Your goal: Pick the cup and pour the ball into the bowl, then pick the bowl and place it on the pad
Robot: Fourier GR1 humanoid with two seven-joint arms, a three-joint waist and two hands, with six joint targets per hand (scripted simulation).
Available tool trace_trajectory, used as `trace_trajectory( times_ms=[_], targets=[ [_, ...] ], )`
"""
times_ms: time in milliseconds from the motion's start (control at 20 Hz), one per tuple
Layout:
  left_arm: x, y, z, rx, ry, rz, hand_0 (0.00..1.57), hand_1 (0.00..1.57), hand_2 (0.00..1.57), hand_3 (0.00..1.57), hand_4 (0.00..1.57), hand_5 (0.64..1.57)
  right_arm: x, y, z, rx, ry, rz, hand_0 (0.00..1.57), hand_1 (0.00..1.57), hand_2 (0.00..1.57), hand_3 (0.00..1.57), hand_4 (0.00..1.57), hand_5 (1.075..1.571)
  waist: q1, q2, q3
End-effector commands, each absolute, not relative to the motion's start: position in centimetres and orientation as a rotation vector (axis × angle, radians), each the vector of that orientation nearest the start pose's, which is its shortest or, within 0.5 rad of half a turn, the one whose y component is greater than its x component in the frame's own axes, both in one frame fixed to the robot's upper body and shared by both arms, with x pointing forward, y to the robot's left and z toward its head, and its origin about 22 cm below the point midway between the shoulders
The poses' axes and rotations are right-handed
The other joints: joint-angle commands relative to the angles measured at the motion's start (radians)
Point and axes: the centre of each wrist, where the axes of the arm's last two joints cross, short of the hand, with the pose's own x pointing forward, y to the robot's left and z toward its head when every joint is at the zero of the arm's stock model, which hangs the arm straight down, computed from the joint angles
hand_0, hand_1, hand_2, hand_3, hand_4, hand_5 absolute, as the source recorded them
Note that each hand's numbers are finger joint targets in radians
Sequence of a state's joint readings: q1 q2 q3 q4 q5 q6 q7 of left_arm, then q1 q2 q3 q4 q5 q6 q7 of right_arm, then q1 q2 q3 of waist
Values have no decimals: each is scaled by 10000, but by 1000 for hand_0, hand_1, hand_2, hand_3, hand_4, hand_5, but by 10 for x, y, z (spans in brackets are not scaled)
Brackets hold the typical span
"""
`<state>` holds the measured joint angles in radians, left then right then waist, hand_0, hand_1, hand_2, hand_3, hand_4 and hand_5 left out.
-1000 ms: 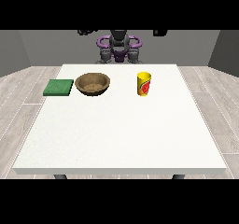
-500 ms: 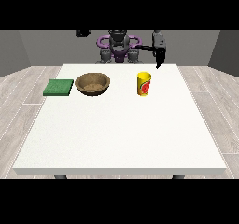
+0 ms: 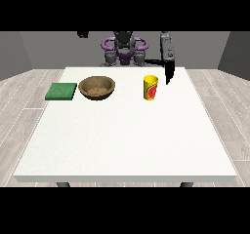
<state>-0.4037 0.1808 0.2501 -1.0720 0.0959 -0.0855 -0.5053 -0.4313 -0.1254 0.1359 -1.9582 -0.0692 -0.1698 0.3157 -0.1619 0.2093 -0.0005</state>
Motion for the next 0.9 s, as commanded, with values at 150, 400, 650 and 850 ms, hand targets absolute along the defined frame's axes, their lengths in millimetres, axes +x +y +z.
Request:
trace_trajectory(
  times_ms=[150, 400, 650, 850],
  targets=[
    [349, 296, -15, 519, -19659, 510, 0, 0, 0, 0, 0, 1432, 261, -196, 179, 1586, -20207, 1486, 0, 0, 0, 0, 0, 1567, -200, 253, 2],
    [344, 315, -30, 1197, -19455, 1077, 0, 0, 0, 0, 0, 1414, 242, -220, 191, 2060, -20184, 2039, 0, 0, 0, 0, 0, 1567, -829, 17, 5],
    [355, 306, -37, 1227, -20157, 1256, 0, 0, 0, 0, 0, 1431, 237, -225, 213, 1804, -21135, 1761, 0, 0, 0, 0, 0, 1567, -909, 963, -3],
    [360, 337, -25, 1372, -20070, 1353, 0, 0, 0, 0, 0, 1409, 220, -231, 220, 1882, -21326, 1920, 0, 0, 0, 0, 0, 1567, -1134, 1055, -4]
  ],
)
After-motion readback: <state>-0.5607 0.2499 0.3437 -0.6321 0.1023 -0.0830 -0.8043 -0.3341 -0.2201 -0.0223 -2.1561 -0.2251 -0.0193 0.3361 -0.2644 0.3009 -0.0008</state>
